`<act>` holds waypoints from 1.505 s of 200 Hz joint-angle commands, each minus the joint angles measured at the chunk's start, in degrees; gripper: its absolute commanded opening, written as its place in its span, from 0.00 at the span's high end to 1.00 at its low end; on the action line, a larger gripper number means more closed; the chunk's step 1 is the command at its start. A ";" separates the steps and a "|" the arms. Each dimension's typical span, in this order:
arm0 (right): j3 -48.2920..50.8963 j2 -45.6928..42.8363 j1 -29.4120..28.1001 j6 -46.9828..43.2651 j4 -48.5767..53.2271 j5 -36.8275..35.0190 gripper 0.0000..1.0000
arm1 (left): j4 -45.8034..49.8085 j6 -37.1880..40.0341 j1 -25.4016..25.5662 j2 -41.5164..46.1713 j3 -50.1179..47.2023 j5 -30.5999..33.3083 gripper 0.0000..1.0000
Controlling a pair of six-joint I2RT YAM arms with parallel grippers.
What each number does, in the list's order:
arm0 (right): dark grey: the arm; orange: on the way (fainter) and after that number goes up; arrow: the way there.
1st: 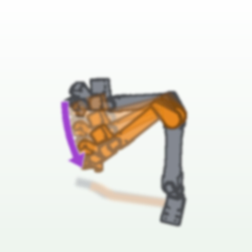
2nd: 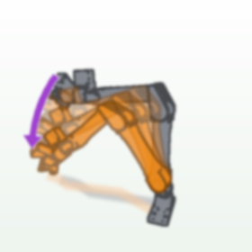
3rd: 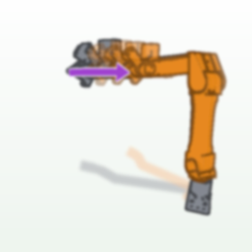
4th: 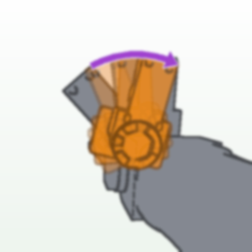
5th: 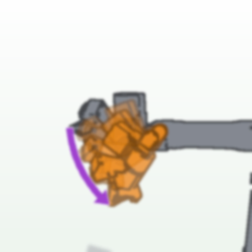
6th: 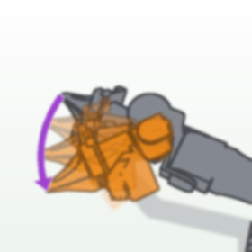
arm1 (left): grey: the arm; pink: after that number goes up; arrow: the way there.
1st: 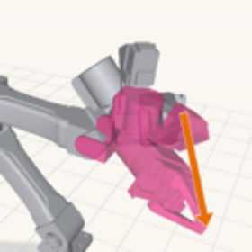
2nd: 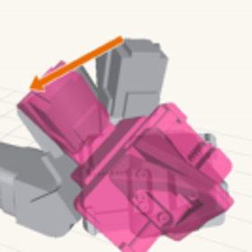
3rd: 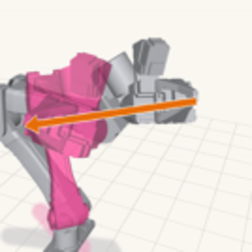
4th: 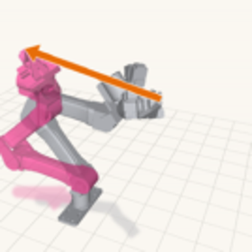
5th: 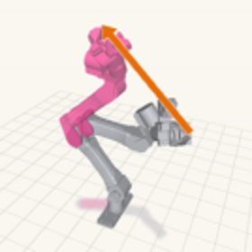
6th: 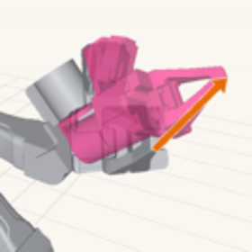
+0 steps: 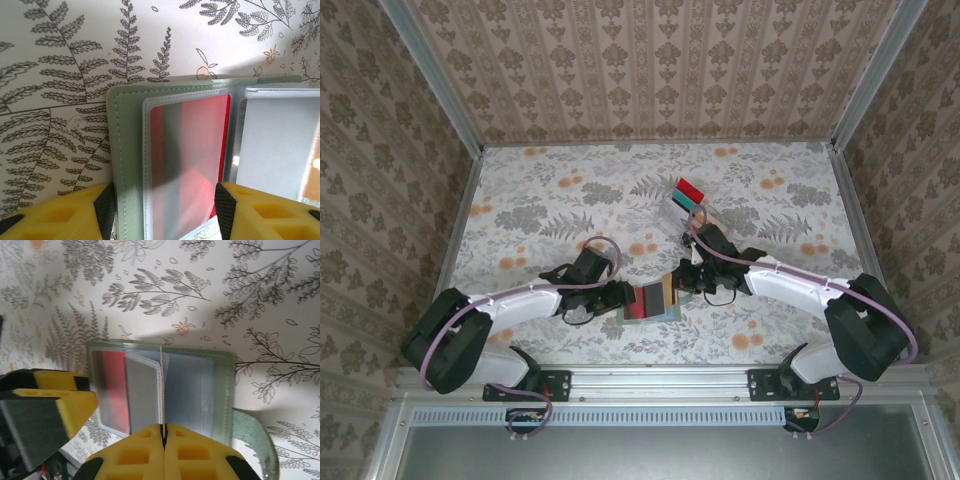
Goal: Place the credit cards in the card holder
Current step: Flip over the card slot in the card holder.
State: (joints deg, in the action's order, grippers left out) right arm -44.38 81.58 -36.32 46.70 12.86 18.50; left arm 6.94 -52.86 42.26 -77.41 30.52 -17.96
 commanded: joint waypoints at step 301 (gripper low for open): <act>-4.21 1.95 -2.09 2.60 0.09 1.28 0.92 | -0.07 -2.05 1.33 7.63 0.24 5.04 0.39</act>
State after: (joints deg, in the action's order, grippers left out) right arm -45.98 83.72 -38.15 50.89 7.49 23.44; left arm 5.98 -54.39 43.16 -70.74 31.09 -13.61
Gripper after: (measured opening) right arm 0.080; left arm 0.608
